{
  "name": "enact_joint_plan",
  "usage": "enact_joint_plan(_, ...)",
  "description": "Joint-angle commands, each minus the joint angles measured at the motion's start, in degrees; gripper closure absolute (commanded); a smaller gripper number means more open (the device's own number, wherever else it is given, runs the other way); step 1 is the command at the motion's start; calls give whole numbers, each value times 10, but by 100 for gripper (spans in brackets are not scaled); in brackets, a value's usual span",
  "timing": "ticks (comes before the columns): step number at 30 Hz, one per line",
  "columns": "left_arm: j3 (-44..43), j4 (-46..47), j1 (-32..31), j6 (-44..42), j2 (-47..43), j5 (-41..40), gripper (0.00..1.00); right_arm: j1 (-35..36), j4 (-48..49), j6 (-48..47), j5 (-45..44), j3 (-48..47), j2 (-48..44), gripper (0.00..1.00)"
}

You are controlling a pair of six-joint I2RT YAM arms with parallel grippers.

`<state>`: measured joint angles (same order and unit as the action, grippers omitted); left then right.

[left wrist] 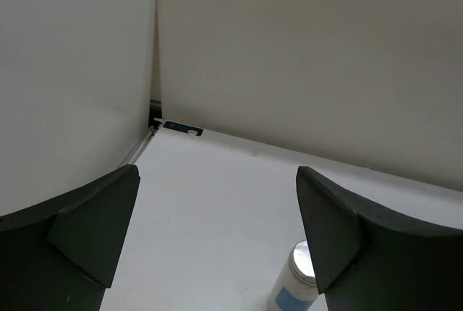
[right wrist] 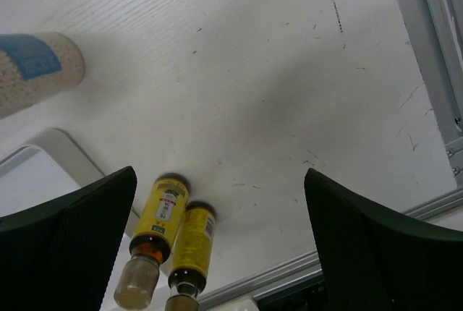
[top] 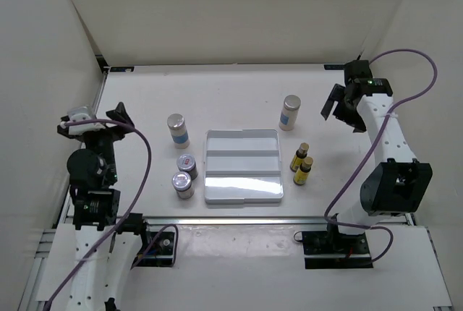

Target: Organize the condiment bottles

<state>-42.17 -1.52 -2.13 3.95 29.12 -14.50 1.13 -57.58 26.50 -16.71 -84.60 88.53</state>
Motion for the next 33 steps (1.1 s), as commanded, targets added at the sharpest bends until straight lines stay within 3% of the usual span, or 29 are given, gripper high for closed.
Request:
enact_joint_plan(1, -75, -181, -3, 4, -5, -65, 0, 2, -23, -21, 4, -93, -21, 0)
enact_joint_plan(4, -154, -273, -3, -23, 27, -55, 0, 8, -32, -50, 4, -163, -10, 0)
enact_joint_plan(8, -210, -316, -3, -31, 62, -146, 0, 13, 2, 37, -4, -148, 7, 0)
enact_joint_plan(9, -215, -321, -3, -11, 76, -185, 0, 0, 10, 37, 77, -143, 14, 0)
enact_joint_plan(11, -246, -354, -3, 26, 92, -206, 0, 0, 27, 29, 143, -143, 43, 0)
enact_joint_plan(14, -292, -446, -3, 19, 128, -178, 0, 10, 27, -20, 212, -177, 79, 0)
enact_joint_plan(19, -287, -517, -3, 131, 182, -143, 0, 106, -51, -88, 66, -296, 138, 0)
enact_joint_plan(22, -281, -523, -3, 136, 216, -98, 0, 147, -86, -94, 26, -319, 168, 0)
enact_joint_plan(24, -287, -528, 17, 124, 245, -26, 0, 169, -91, -94, 6, -319, 187, 0)
enact_joint_plan(28, -288, -528, 47, 156, 256, 53, 0, 169, -108, -94, 18, -334, 249, 0)
enact_joint_plan(33, -293, -528, 71, 196, 284, 82, 0, 164, -108, -94, 32, -347, 291, 0)
